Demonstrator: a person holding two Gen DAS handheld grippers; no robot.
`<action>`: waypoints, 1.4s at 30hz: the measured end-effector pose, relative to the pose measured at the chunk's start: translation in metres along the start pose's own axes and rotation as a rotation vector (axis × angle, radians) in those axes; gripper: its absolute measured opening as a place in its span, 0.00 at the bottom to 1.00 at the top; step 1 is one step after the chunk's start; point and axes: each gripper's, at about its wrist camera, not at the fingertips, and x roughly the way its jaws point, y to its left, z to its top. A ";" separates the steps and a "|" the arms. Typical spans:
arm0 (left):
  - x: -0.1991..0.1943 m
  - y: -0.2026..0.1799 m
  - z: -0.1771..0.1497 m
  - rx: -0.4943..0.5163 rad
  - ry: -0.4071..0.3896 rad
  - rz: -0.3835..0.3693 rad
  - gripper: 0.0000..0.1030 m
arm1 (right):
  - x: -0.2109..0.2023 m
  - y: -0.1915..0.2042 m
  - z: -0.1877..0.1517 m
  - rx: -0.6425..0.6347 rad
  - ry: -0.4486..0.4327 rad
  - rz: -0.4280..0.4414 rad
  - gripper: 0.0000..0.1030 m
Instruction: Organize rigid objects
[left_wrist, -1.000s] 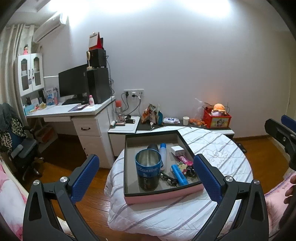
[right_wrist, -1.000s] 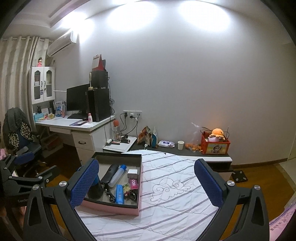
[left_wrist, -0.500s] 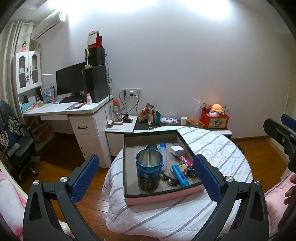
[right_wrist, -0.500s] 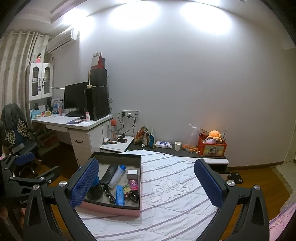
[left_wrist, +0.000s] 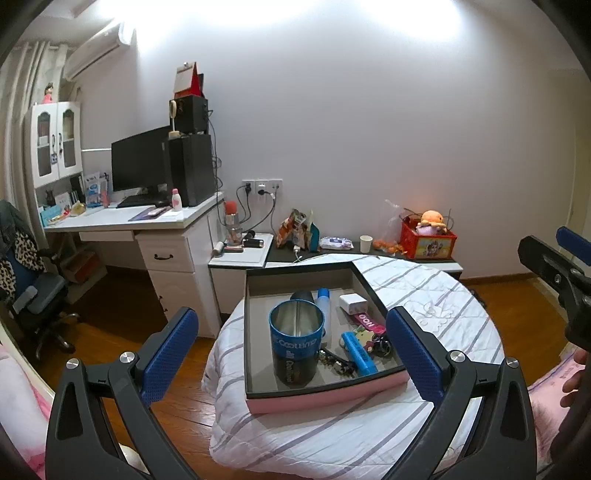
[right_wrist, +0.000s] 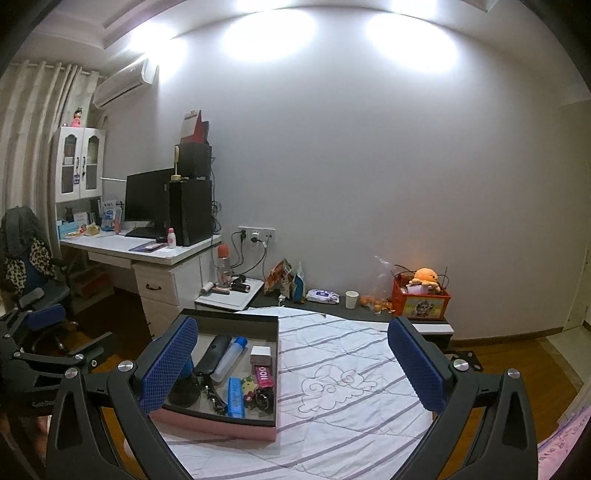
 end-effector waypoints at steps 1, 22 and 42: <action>0.000 0.000 0.000 0.001 0.001 0.002 1.00 | 0.002 0.000 0.000 -0.002 0.003 0.003 1.00; 0.002 -0.002 0.001 0.017 -0.004 0.015 1.00 | 0.008 -0.002 0.000 0.001 0.008 0.013 1.00; 0.004 -0.006 0.000 0.016 -0.042 0.014 1.00 | 0.011 -0.001 -0.006 -0.003 0.024 0.021 1.00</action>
